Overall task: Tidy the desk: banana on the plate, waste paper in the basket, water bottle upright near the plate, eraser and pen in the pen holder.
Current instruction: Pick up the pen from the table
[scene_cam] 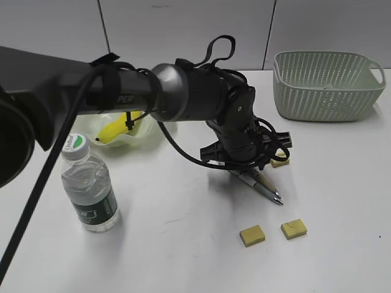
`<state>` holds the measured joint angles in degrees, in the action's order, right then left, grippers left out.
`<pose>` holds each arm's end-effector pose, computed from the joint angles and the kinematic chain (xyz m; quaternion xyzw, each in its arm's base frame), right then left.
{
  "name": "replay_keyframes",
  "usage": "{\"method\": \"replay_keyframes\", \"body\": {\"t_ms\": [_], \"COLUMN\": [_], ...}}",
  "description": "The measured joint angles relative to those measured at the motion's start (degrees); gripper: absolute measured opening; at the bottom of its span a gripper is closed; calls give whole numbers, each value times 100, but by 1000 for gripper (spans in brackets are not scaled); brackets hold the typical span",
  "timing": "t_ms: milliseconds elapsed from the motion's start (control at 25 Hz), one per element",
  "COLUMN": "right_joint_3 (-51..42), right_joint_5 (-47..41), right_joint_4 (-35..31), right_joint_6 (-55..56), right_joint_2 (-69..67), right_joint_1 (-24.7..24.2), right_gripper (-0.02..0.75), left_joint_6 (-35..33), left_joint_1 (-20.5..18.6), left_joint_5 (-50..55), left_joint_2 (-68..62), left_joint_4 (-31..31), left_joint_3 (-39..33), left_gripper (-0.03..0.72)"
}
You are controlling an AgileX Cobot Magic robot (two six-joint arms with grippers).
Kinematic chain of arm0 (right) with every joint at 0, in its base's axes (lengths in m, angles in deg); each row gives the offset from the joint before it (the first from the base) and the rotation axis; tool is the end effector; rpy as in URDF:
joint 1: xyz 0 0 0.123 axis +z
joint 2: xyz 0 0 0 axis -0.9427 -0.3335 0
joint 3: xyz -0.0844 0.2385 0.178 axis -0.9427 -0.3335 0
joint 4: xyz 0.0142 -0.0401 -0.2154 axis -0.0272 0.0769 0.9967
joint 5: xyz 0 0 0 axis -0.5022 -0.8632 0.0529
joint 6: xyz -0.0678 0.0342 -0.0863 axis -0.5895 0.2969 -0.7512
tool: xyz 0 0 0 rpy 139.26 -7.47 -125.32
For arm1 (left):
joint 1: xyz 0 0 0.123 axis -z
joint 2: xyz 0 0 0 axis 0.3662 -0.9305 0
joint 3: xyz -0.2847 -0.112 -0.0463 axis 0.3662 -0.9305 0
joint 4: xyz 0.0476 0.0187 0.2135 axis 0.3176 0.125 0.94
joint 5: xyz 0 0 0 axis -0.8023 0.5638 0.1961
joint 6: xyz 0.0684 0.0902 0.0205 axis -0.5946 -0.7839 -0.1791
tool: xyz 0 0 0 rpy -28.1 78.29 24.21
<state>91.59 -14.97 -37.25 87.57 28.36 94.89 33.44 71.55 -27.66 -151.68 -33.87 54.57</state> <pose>-0.0322 -0.0206 0.2551 -0.1457 0.8309 0.1061 0.5264 0.3260 -0.3873 0.1298 0.0031 0.9710 -0.1789 0.1588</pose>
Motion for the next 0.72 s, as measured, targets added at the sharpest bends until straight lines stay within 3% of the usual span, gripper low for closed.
{"method": "replay_keyframes", "body": {"t_ms": [720], "right_joint_3": [0], "right_joint_5": [0], "right_joint_4": [0], "right_joint_6": [-6], "right_joint_2": [0], "right_joint_1": [0], "right_gripper": [277], "left_joint_6": [122], "left_joint_1": [0], "left_joint_5": [-53], "left_joint_2": [-90], "left_joint_4": [43], "left_joint_3": [23], "left_gripper": [253]}}
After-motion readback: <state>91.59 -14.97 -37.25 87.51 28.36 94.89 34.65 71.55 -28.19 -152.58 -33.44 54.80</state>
